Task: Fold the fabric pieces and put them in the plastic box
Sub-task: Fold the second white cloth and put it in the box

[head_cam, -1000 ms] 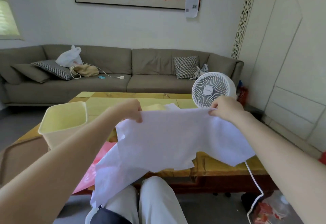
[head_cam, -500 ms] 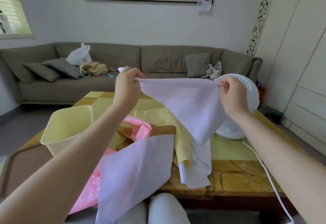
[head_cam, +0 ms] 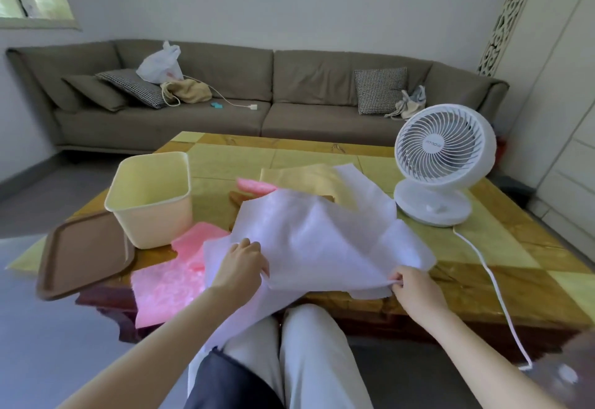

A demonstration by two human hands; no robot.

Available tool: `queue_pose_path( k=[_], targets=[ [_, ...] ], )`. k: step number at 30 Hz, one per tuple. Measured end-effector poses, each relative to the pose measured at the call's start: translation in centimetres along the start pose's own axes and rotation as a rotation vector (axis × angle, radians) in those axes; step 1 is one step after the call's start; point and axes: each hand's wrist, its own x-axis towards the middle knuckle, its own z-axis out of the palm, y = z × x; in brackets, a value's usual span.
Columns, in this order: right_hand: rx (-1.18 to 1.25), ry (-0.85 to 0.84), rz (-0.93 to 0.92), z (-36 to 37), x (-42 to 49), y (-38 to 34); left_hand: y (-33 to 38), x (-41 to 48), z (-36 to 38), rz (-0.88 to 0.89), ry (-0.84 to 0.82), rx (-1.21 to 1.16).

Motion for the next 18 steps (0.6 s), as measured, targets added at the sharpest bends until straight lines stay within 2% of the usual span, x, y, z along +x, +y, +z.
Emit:
queue_pose_path(
  k=[6, 9, 12, 13, 15, 18],
  targets=[
    [-0.124, -0.216, 0.019, 2.6, -2.8, 0.1, -0.7, -3.0, 1.1, -0.042, -0.154, -0.074],
    [-0.142, -0.298, 0.031, 2.7, -2.7, -0.1, -1.3, -3.7, 1.5, -0.020, -0.316, -0.070],
    [-0.162, -0.474, 0.021, 1.9, -1.9, -0.9, -1.9, -3.7, 1.3, -0.043, -0.465, -0.138],
    [-0.152, -0.514, 0.019, 1.5, -1.5, -1.4, -2.1, -3.3, 0.9, -0.062, -0.460, -0.195],
    [-0.102, -0.511, 0.018, 0.7, -0.4, -2.7, -2.5, -2.0, 0.0, -0.088, -0.338, -0.297],
    [0.007, -0.345, -0.061, -0.4, 1.8, -5.1, -3.0, 0.9, -1.3, -0.111, -0.113, -0.350]
  ],
)
